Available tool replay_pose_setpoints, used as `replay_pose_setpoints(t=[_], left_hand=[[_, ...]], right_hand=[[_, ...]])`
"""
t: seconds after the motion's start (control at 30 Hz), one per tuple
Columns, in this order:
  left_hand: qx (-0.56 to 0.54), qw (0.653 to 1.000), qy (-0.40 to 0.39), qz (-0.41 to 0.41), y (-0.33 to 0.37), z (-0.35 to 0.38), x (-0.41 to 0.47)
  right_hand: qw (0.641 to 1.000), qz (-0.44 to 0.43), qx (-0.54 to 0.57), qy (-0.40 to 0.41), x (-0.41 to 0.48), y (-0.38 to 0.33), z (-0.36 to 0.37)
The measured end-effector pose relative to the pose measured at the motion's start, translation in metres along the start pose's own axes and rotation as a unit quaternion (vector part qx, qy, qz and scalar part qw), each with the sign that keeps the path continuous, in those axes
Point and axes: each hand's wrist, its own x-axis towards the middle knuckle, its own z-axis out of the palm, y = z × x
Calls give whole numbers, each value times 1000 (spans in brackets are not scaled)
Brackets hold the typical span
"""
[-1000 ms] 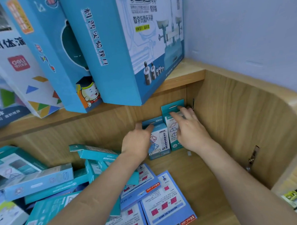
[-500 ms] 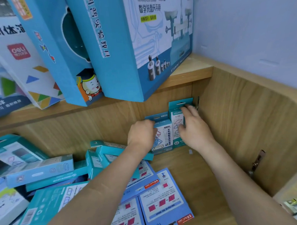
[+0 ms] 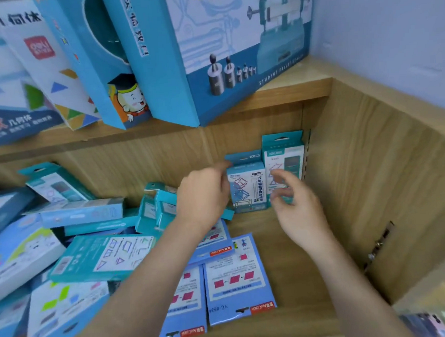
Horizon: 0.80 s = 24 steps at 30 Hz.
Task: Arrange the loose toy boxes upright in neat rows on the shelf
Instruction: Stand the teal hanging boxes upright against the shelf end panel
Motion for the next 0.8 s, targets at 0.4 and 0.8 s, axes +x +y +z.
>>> replay_pose_setpoints(t=[0.4,0.8], left_hand=[[-139,978,57,-141,-46,-27,-178],[-7,983,-182,-12,-105,12,-222]], right_hand=[[976,4,7,-218,-65,7,24],[925,-40,-224,-306,-123,6,62]])
